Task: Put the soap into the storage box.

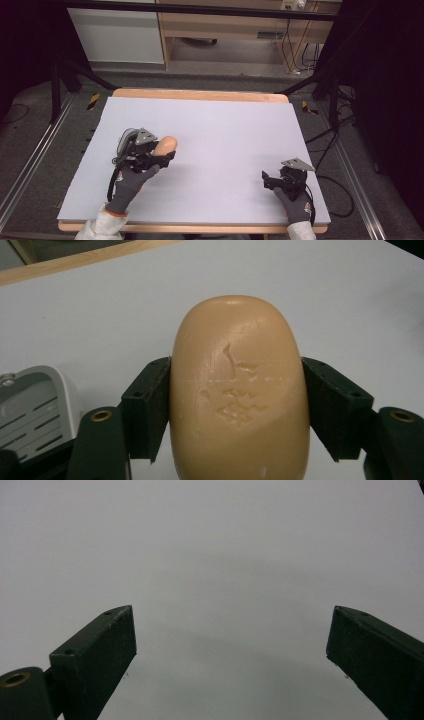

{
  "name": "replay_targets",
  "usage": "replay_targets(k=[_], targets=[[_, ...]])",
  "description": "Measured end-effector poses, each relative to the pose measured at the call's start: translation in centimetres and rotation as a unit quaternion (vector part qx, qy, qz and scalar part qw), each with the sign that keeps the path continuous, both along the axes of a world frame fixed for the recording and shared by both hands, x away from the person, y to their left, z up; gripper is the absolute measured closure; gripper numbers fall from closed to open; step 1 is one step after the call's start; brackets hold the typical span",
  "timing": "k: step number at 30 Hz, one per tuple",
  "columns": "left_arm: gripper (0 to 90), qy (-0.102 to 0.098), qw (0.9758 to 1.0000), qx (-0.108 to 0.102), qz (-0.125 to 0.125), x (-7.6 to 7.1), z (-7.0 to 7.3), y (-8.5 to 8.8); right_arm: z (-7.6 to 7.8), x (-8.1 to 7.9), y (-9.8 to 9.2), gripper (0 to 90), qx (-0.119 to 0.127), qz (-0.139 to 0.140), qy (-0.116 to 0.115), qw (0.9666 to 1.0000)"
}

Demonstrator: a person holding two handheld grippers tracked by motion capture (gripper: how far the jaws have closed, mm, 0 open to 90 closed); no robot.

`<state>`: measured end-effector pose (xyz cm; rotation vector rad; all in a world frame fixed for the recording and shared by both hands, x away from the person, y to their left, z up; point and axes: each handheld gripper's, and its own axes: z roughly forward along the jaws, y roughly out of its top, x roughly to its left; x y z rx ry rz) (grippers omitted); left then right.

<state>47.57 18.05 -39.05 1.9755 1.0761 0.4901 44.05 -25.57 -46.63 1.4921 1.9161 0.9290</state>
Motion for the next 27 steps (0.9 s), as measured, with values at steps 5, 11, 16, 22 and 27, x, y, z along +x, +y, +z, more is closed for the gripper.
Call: replay_targets(k=[5, 11, 16, 22, 27], targets=[[31.5, -0.002, 0.9999, -0.006, 0.011, -0.1, 0.1, 1.0, 0.1, -0.1, 0.0, 6.0, 0.000, 0.000, -0.002, 1.0000], [31.5, -0.003, 0.9997, -0.005, 0.022, -0.1, 0.3, 2.2, 0.0, -0.1, 0.0, 6.0, -0.001, 0.001, -0.002, 1.0000], [31.5, -0.007, 0.9994, -0.007, 0.033, 0.1, 0.6, 3.2, 0.1, -0.1, 0.1, 6.0, 0.000, 0.000, -0.001, 1.0000], [31.5, -0.011, 0.9988, -0.011, 0.046, 0.4, 1.0, 4.4, 0.1, -0.1, 0.1, 6.0, 0.001, 0.000, -0.001, 1.0000], [31.5, -0.010, 0.9983, -0.009, 0.057, 0.7, 1.0, 5.3, 0.1, -0.1, 0.1, 6.0, 0.000, 0.001, -0.001, 1.0000]])
